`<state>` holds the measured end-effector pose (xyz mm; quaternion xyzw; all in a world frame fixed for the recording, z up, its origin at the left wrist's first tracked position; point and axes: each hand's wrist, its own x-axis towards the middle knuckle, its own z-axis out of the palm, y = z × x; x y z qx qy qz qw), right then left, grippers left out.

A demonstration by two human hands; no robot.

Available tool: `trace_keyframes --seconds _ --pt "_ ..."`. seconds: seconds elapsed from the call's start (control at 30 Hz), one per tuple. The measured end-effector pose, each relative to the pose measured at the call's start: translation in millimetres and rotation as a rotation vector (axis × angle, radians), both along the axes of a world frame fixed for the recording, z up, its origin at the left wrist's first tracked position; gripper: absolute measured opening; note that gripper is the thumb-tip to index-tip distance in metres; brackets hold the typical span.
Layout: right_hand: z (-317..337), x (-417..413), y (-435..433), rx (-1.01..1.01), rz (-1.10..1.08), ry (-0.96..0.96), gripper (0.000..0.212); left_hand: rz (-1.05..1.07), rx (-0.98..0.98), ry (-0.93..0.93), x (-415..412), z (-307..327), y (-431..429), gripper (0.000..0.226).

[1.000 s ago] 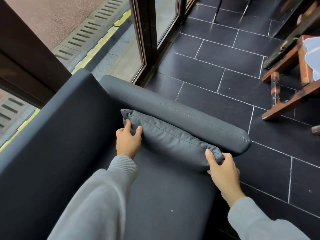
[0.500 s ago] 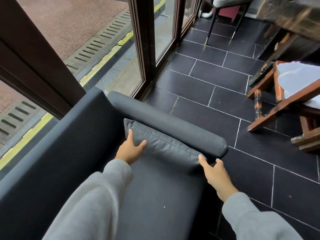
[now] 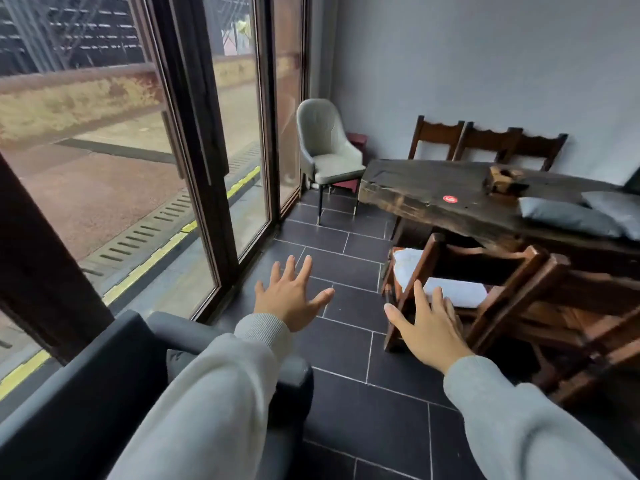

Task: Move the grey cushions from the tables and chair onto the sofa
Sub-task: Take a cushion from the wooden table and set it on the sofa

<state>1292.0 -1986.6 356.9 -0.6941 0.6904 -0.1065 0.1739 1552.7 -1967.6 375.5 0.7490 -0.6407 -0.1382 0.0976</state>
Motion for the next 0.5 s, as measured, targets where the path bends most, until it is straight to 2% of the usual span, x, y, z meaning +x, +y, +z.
trace_keyframes --seconds 0.23,0.33,0.5 --pt "186.1 -196.4 51.7 -0.188 -0.096 0.029 0.094 -0.13 -0.197 -0.038 -208.3 169.1 35.5 0.091" --pt "236.9 -274.4 79.3 -0.212 -0.16 0.041 0.095 -0.18 -0.231 -0.031 -288.4 212.3 52.0 0.092" --pt "283.6 -371.3 103.0 -0.194 -0.245 0.094 0.097 -0.278 -0.257 -0.051 -392.7 254.2 56.1 0.093"
